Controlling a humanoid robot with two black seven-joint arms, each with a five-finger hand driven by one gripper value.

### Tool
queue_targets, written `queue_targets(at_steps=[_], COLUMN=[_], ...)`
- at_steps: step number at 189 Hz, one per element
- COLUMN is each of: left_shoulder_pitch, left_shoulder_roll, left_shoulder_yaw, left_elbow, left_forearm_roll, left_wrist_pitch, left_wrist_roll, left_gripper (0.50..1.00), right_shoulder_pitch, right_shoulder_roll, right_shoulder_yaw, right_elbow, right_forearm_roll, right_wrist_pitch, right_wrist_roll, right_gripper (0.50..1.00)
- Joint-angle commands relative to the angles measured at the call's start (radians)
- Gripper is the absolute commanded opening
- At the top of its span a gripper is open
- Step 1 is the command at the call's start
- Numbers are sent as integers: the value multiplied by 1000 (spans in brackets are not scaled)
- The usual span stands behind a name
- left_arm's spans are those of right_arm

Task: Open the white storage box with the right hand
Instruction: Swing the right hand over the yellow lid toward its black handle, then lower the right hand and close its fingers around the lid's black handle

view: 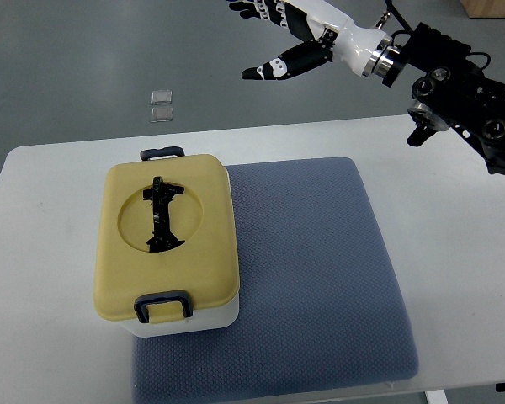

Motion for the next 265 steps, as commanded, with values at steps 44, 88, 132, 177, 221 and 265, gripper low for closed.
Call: queue_targets(at_steps=[44, 88, 132, 177, 221, 265], left_shoulder_pitch=[0, 0, 0, 0, 0, 0], left_shoulder_roll=[0, 0, 0, 0, 0, 0], left_shoulder_yaw=[0, 0, -1, 0, 0, 0], left_elbow=[0, 0, 0, 1, 1, 0], left_forearm_roll=[0, 0, 0, 0, 0, 0], left_wrist_pitch=[0, 0, 0, 0, 0, 0], left_wrist_roll=[0, 0, 0, 0, 0, 0], left_gripper=[1000, 1000, 1000, 1000, 1000, 1000], right_shoulder_pitch=[227, 342, 374, 370, 353, 336], right_shoulder_roll=[13, 59, 134, 166, 177, 194], right_shoulder_yaw=[-144, -239, -334, -363, -366, -366], right_elbow=[98, 160, 209, 209, 209, 209], right_forearm_roll=[-305, -412, -518, -583, -600, -615], right_wrist_pitch=[171, 191, 191, 189, 174, 152], right_wrist_roll=[-5, 1, 3, 3, 0, 0], right_gripper=[926, 921, 915, 913, 866, 803])
